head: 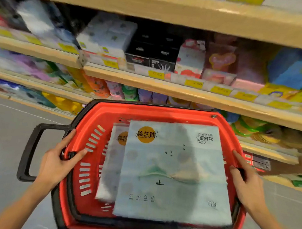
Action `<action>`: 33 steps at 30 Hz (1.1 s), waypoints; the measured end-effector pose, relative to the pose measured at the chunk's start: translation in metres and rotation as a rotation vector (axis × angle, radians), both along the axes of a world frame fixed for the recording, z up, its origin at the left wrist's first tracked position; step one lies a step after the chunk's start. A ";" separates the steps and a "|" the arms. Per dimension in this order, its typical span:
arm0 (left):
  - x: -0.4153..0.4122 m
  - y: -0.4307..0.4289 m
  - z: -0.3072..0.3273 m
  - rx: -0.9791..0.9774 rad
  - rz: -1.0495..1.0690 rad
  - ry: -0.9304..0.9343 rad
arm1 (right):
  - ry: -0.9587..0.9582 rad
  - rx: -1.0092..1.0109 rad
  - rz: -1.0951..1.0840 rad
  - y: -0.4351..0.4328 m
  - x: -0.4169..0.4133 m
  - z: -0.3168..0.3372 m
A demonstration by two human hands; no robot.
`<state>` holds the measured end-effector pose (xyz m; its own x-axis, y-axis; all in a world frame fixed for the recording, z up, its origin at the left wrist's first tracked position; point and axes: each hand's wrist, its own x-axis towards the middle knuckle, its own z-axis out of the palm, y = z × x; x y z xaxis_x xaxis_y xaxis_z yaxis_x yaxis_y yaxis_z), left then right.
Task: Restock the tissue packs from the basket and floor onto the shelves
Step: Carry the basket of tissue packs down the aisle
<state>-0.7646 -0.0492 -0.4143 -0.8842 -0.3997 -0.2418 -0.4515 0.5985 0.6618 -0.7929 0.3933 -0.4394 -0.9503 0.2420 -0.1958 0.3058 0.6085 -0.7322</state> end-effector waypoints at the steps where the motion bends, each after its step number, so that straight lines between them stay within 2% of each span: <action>1: 0.011 -0.003 0.021 0.000 0.030 0.013 | 0.015 0.014 0.026 -0.005 -0.001 0.020; 7: 0.087 -0.036 0.127 -0.037 0.188 0.128 | 0.100 -0.013 0.226 -0.046 -0.006 0.127; 15: 0.193 -0.106 0.217 -0.070 0.422 0.171 | 0.173 -0.039 0.519 -0.149 -0.013 0.222; 21: 0.270 -0.174 0.258 -0.124 0.589 0.229 | 0.250 -0.063 0.707 -0.271 -0.009 0.264; 27: 0.344 -0.262 0.285 -0.173 0.733 0.210 | 0.302 -0.072 0.882 -0.408 0.003 0.287; 33: 0.401 -0.342 0.308 -0.209 0.857 0.247 | 0.269 -0.161 0.984 -0.533 0.025 0.302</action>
